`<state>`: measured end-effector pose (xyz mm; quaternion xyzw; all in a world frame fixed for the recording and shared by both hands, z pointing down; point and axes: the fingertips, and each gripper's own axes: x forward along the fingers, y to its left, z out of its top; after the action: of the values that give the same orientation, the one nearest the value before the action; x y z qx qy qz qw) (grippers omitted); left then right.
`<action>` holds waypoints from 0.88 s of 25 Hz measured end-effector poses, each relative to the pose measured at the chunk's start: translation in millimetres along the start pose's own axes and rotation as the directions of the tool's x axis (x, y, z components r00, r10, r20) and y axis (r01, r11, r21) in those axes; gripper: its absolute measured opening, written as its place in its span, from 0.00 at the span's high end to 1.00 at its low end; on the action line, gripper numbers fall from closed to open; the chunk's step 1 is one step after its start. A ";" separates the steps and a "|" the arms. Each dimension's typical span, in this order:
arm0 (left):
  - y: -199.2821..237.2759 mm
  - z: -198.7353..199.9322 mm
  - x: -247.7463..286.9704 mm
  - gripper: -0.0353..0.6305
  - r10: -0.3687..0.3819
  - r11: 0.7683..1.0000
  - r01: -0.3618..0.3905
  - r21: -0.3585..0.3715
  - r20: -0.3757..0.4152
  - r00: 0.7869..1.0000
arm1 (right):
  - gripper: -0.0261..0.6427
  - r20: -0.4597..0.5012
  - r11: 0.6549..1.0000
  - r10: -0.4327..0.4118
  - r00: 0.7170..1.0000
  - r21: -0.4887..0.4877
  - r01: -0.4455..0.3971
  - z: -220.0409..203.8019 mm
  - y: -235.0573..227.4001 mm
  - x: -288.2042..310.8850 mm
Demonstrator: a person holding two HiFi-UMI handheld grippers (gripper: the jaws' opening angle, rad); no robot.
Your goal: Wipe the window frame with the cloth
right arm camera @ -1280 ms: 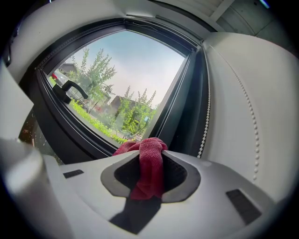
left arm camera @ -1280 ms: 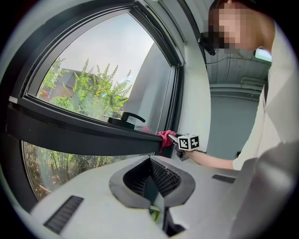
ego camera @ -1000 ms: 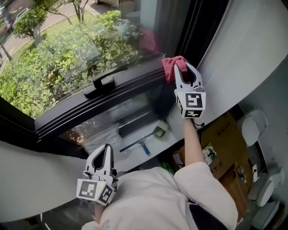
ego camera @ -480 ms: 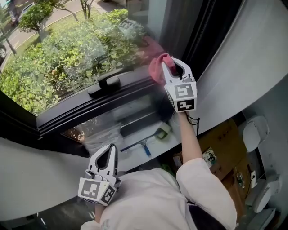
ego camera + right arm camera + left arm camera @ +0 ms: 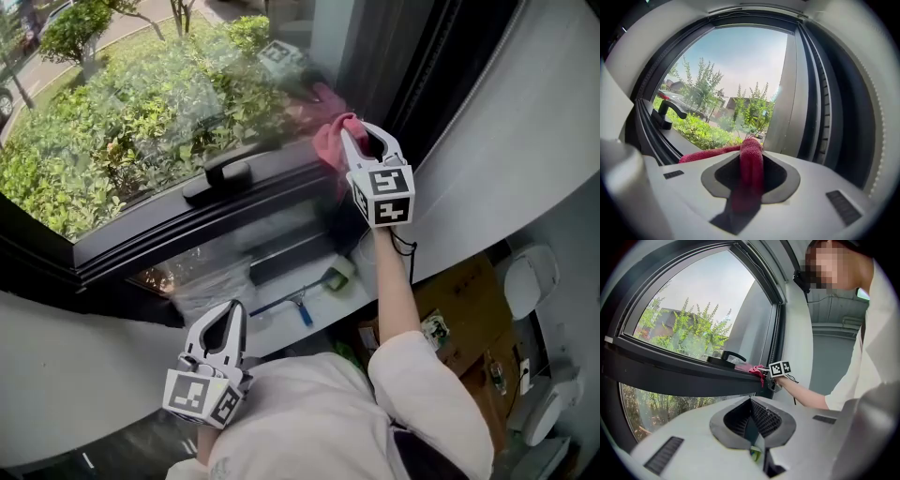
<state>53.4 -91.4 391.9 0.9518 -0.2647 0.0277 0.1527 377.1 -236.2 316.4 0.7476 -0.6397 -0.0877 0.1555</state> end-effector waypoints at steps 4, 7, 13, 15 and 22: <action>1.5 -1.3 -1.2 0.93 0.007 1.000 -0.007 -0.001 -0.002 1.000 | 0.81 -0.025 1.000 0.005 1.000 0.012 -0.004 -1.2 -0.9 1.5; 2.5 -3.6 -3.9 0.93 0.009 1.000 -0.009 -0.005 0.000 1.000 | 0.81 -0.032 1.000 -0.003 0.999 0.013 0.003 -1.6 1.0 1.0; 4.0 -5.5 -4.1 0.93 0.008 1.000 -0.008 -0.010 -0.003 1.000 | 0.82 -0.051 1.000 -0.019 0.998 0.002 0.019 -2.1 4.3 2.9; 4.0 -6.3 -3.5 0.93 0.006 1.000 -0.006 -0.011 -0.005 1.000 | 0.82 -0.063 1.000 -0.024 0.998 -0.003 0.024 -2.0 6.2 3.5; 0.6 -6.6 -2.3 0.93 -0.012 1.000 0.012 -0.016 -0.003 1.000 | 0.82 -0.079 0.999 -0.035 0.996 0.010 0.036 1.7 15.8 1.9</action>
<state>51.3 -88.8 398.0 0.9521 -0.2589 0.0263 0.1607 362.1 -240.4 320.4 0.7627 -0.6201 -0.0573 0.1746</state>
